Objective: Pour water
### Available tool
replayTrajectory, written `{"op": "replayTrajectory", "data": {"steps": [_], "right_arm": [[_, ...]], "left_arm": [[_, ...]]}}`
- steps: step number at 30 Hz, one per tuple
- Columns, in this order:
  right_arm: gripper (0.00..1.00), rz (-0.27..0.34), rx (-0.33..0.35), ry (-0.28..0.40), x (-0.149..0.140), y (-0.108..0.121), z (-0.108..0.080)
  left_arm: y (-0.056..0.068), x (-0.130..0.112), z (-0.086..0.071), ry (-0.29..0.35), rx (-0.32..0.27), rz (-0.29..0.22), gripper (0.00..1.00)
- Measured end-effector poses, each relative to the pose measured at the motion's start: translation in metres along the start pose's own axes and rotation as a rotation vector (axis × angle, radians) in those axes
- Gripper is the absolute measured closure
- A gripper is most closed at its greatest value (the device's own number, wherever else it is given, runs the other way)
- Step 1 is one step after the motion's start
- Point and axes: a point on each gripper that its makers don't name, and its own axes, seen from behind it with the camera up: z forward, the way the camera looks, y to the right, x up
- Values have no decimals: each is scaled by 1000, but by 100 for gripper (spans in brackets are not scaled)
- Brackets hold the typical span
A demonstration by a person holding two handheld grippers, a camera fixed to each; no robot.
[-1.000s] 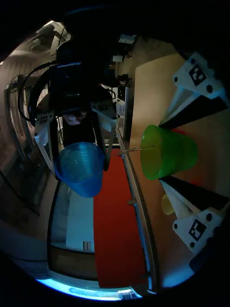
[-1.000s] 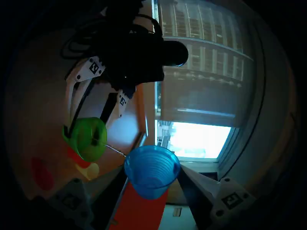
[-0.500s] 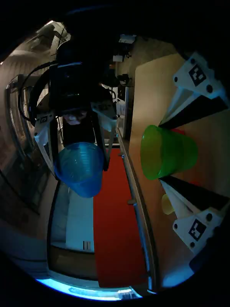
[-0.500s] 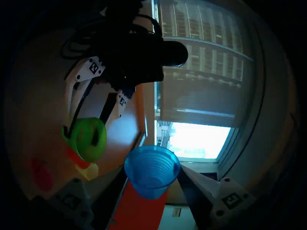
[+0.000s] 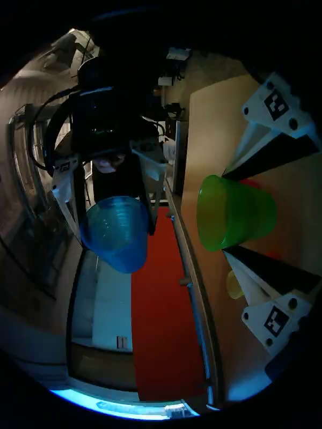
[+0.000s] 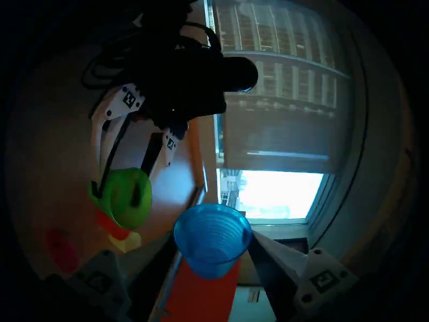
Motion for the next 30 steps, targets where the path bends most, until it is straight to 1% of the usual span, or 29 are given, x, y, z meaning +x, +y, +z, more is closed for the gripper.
{"op": "replayTrajectory", "data": {"steps": [8, 14, 21, 26, 30], "right_arm": [[10, 72, 2, 0, 3, -3, -1], [10, 147, -1, 7, 4, -7, -2], [10, 260, -13, 18, 0, -7, -3], [10, 344, -9, 9, -9, -13, -3], [10, 433, 6, -3, -15, -21, -2]], "left_arm": [[-2, 1, -1, 0, 9, 2, 17], [-3, 3, -3, 3, 14, 3, 17], [-6, 2, -4, 2, 27, 7, 17], [-7, 4, -6, 2, 31, 9, 17], [-7, 6, -6, 0, 33, 12, 17]]}}
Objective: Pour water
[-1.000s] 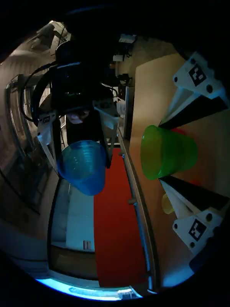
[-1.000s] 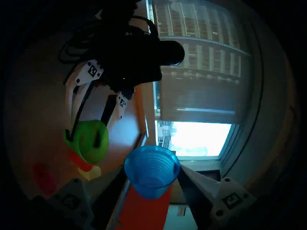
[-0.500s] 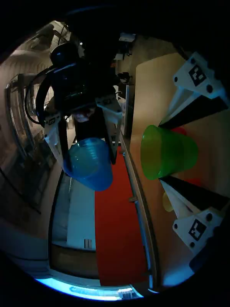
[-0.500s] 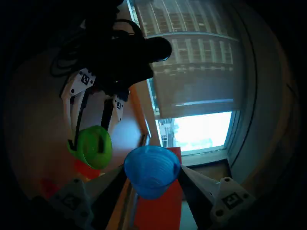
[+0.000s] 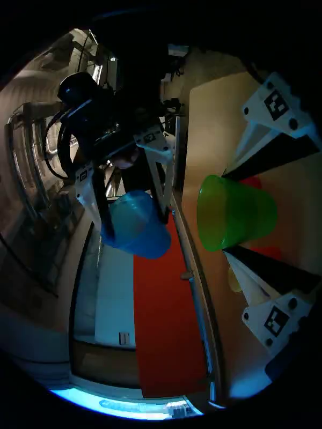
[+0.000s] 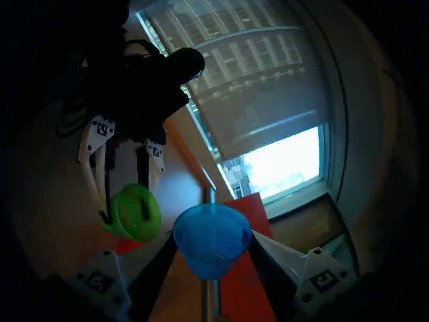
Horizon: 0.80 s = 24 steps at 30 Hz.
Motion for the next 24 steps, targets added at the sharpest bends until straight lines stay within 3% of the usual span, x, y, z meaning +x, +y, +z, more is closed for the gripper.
{"op": "replayTrajectory", "data": {"steps": [14, 24], "right_arm": [[10, 295, -22, -23, -21, -3, -1], [10, 636, 9, -69, -42, -20, -7]], "left_arm": [[-7, 3, -4, -1, 17, 0, 17], [-11, 2, -7, -13, 26, 0, 17]]}}
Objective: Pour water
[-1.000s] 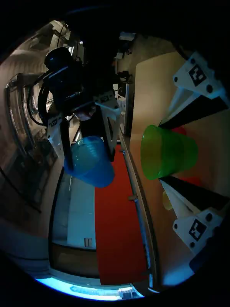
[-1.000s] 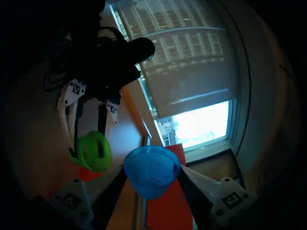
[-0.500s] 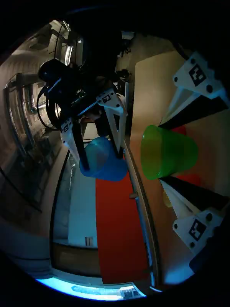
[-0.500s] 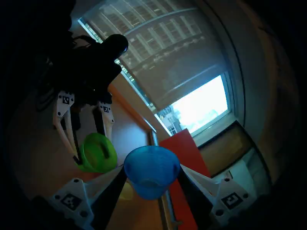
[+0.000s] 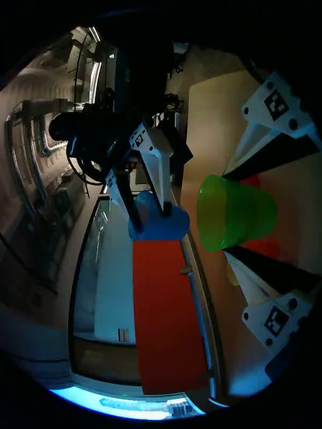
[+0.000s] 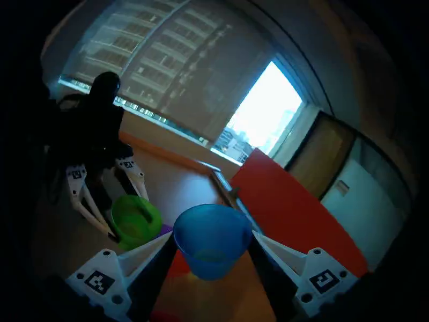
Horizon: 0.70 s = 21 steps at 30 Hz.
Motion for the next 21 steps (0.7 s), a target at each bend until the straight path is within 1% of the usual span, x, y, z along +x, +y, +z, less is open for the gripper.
{"op": "replayTrajectory", "data": {"steps": [6, 9, 15, 21], "right_arm": [[10, 174, 32, -23, -12, -5, -2], [10, 235, 45, -26, -14, -8, -3], [10, 308, 48, -40, -19, -9, -4], [10, 381, 68, -55, -24, -17, -6]], "left_arm": [[-2, 0, -1, -13, 0, 11, 17], [-3, 2, -1, -14, -1, 11, 17], [-4, 5, -2, -14, 1, 12, 17], [-6, 6, -2, -17, 5, 13, 17]]}}
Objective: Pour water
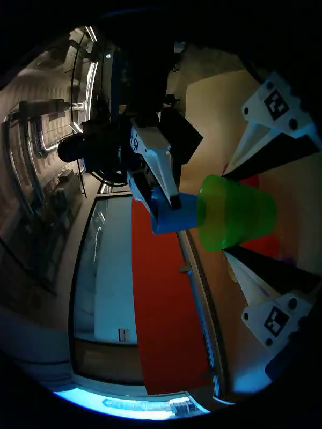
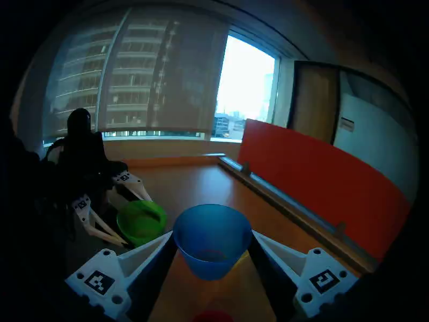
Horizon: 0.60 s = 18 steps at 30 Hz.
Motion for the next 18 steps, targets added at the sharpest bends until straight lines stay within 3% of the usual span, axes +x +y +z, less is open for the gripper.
{"op": "replayTrajectory", "data": {"steps": [9, 18], "right_arm": [[10, 73, 7, -25, -10, -2, -1], [10, 88, 14, -35, -16, -5, -2]], "left_arm": [[0, -3, -2, -23, -9, 1, 17], [2, -14, -2, -65, -20, -4, 17]]}}
